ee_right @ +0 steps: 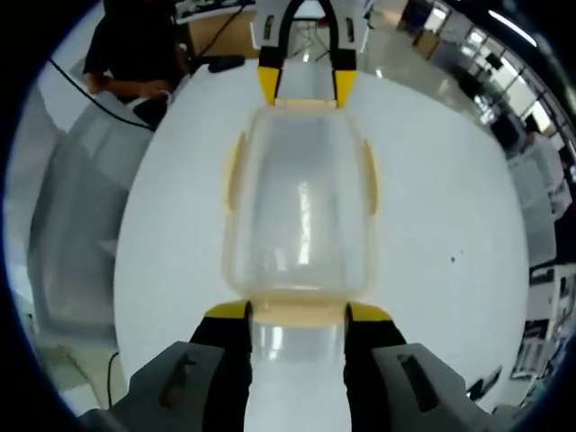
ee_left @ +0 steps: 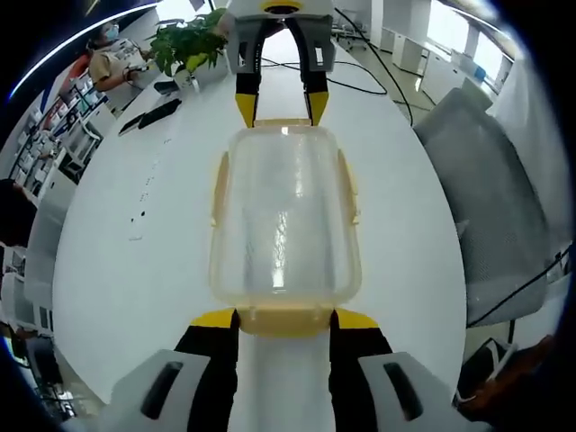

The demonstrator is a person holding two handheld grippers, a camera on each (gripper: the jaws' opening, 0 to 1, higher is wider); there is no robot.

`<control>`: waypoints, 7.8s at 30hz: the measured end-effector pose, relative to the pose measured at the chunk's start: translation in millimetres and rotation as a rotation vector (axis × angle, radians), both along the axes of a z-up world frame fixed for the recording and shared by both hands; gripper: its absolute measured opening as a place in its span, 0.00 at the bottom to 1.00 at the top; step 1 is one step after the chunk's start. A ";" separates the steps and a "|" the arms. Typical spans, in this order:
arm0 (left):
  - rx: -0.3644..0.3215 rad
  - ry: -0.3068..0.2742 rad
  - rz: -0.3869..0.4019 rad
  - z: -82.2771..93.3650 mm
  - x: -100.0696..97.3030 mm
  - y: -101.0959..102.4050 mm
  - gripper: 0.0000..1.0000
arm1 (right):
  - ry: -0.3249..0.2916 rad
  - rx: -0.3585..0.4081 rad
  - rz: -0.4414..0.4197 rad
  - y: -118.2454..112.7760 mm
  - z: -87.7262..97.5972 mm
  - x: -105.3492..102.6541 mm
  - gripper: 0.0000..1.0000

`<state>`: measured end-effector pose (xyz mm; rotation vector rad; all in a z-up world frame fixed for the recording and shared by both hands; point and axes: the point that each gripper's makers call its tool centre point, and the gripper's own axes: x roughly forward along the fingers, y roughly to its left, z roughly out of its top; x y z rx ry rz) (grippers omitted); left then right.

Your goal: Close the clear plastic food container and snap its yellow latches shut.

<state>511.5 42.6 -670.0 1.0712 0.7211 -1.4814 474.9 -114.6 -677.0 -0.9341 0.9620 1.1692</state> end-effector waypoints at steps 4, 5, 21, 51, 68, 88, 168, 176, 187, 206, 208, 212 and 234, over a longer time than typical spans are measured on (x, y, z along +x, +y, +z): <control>-0.002 0.004 -0.008 -0.4 -1.6 -13.8 0.33 | 0.006 0.000 -0.007 -13.9 0.8 -4.6 0.36; -0.002 0.006 -0.011 -0.5 -2.0 -18.2 0.33 | 0.006 0.000 -0.007 -16.5 0.7 -5.3 0.36; -0.012 0.022 -0.044 -7.3 -6.9 -69.9 0.33 | 0.035 -0.001 -0.039 -66.3 -6.6 -16.8 0.36; -0.034 0.048 -0.058 -31.7 -7.5 -100.5 0.33 | 0.075 -0.006 -0.041 -95.9 -27.4 -16.4 0.36; -0.030 0.062 -0.063 -40.9 -9.8 -104.1 0.33 | 0.090 -0.022 -0.032 -100.8 -38.1 -16.4 0.36; -0.037 0.064 -0.058 -43.0 -8.2 -100.9 0.33 | 0.093 -0.024 -0.029 -99.8 -44.6 -13.1 0.36; -0.060 -0.012 0.064 -20.8 -3.4 -87.5 0.38 | -0.006 0.046 -0.144 -98.2 -13.3 -9.8 0.35; -0.176 -0.033 0.284 -14.6 -2.8 -92.3 0.35 | -0.096 0.178 -0.308 -88.7 -5.1 -11.5 0.29; -0.352 0.004 0.607 -15.3 -1.4 -92.4 0.33 | -0.196 0.344 -0.613 -92.6 -0.8 -2.9 0.27; -0.400 0.074 0.839 -22.1 -1.2 -88.5 0.31 | -0.158 0.466 -0.845 -93.1 -9.6 -2.2 0.29; -0.388 0.084 0.854 -24.2 -2.0 -87.6 0.28 | -0.156 0.470 -0.869 -93.5 -10.3 -3.5 0.29; -0.398 0.100 0.901 -25.0 -2.0 -89.1 0.28 | -0.157 0.485 -0.925 -96.8 -14.3 -3.0 0.29; -0.505 0.071 1.049 -29.7 -11.9 -99.7 0.26 | -0.184 0.627 -1.200 -98.0 -27.4 -11.3 0.31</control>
